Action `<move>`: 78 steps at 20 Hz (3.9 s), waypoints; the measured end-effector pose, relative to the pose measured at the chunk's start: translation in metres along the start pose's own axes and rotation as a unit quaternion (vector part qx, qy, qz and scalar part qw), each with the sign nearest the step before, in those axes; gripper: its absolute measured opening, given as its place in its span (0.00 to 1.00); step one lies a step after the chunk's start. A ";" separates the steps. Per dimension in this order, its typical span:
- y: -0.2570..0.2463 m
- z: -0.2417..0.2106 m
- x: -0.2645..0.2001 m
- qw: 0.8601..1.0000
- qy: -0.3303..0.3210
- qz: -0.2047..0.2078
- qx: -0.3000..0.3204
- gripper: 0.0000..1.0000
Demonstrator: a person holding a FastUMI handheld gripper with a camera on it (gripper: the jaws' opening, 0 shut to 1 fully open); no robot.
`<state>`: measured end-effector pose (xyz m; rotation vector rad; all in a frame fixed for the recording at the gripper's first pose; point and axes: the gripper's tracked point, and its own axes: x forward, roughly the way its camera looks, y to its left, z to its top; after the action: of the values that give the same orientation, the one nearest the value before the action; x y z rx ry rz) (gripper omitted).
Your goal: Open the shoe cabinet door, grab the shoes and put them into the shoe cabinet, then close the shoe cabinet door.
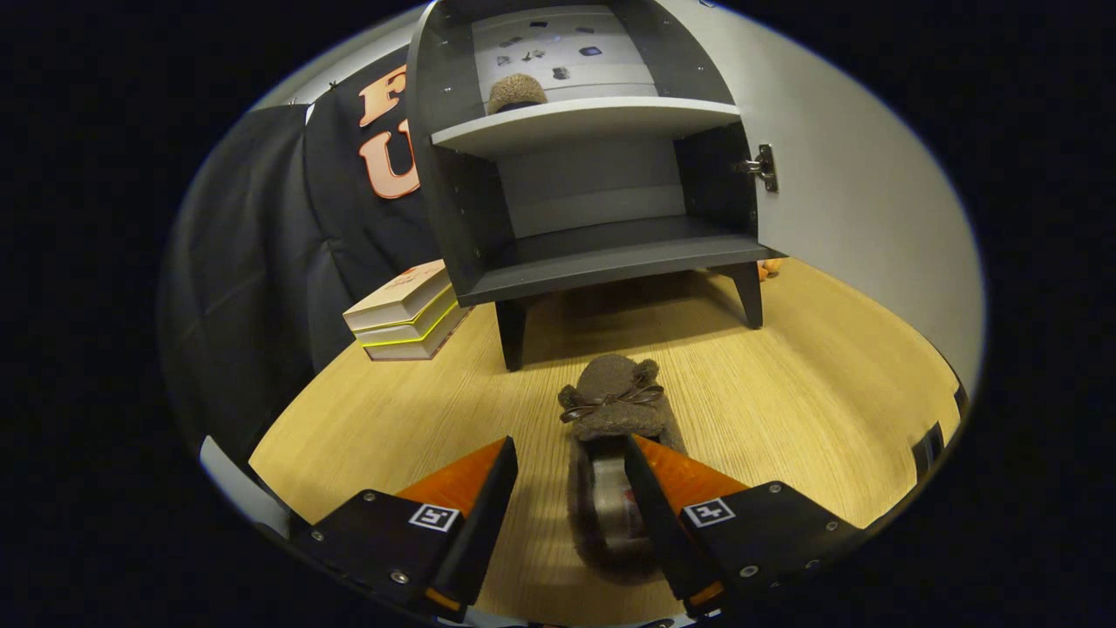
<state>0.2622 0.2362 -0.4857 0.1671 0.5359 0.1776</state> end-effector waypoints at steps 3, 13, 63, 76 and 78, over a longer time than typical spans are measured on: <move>0.000 -0.002 0.016 1.000 0.002 -0.002 -0.005 0.74; -0.011 0.001 0.056 0.999 -0.018 -0.031 -0.009 0.15; -0.024 0.423 0.108 0.992 -0.113 0.017 -0.048 0.04; -0.026 0.437 0.149 0.999 -0.046 0.012 -0.003 0.24; -0.019 0.437 0.147 0.999 -0.040 0.011 -0.006 0.38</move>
<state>0.6157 0.2001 -0.1914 0.1688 0.4526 0.1951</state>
